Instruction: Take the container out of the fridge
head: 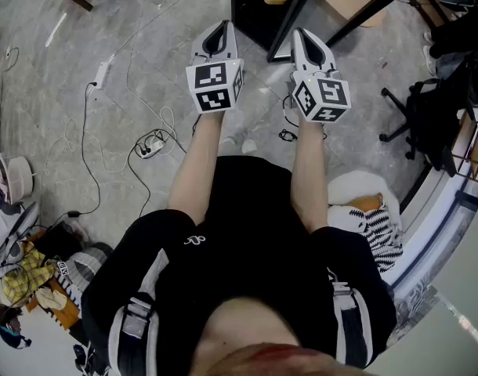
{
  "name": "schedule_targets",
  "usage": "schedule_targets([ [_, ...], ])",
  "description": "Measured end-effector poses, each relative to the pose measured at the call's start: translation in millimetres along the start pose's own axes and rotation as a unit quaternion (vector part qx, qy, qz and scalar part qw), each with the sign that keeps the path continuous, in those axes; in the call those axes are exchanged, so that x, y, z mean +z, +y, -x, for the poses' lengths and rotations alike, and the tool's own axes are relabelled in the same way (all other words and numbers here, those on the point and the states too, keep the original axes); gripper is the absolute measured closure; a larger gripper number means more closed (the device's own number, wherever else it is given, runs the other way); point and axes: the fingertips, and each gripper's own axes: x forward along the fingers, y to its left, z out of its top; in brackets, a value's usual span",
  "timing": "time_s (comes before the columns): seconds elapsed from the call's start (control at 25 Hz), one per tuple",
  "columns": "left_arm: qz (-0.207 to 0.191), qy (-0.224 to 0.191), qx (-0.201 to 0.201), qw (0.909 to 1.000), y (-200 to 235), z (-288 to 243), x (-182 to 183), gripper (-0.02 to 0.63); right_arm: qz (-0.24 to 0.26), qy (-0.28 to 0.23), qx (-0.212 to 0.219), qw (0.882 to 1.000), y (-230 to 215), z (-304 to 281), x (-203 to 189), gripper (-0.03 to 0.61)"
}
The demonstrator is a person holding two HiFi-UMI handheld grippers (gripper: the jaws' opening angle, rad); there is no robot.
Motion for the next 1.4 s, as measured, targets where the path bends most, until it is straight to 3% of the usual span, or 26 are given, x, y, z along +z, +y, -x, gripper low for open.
schedule_targets([
  [0.36,0.006,-0.010,-0.004,0.9999,-23.9,20.1,12.9,0.604,-0.042,-0.046,-0.038,0.997,-46.0,31.8,19.9,0.565],
  [0.64,-0.017,-0.033,0.006,0.9993,-27.3,38.5,34.9,0.604,-0.061,-0.062,-0.002,0.996,-31.0,21.9,22.3,0.565],
  [0.76,-0.022,-0.038,0.011,0.9990,-22.2,39.2,43.7,0.604,-0.046,-0.060,0.012,0.997,-16.0,14.6,28.0,0.565],
  [0.88,-0.022,-0.056,0.014,0.9981,-23.7,34.5,58.0,0.604,-0.025,-0.044,-0.013,0.999,-27.6,12.0,30.4,0.565],
  [1.12,-0.029,-0.082,0.004,0.9962,-30.8,19.8,71.2,0.604,-0.027,-0.068,-0.033,0.997,-56.4,6.0,43.9,0.565],
  [1.4,0.011,-0.086,0.022,0.9959,10.8,-19.4,67.3,0.604,0.004,-0.060,-0.024,0.998,-57.3,-39.8,43.5,0.565],
])
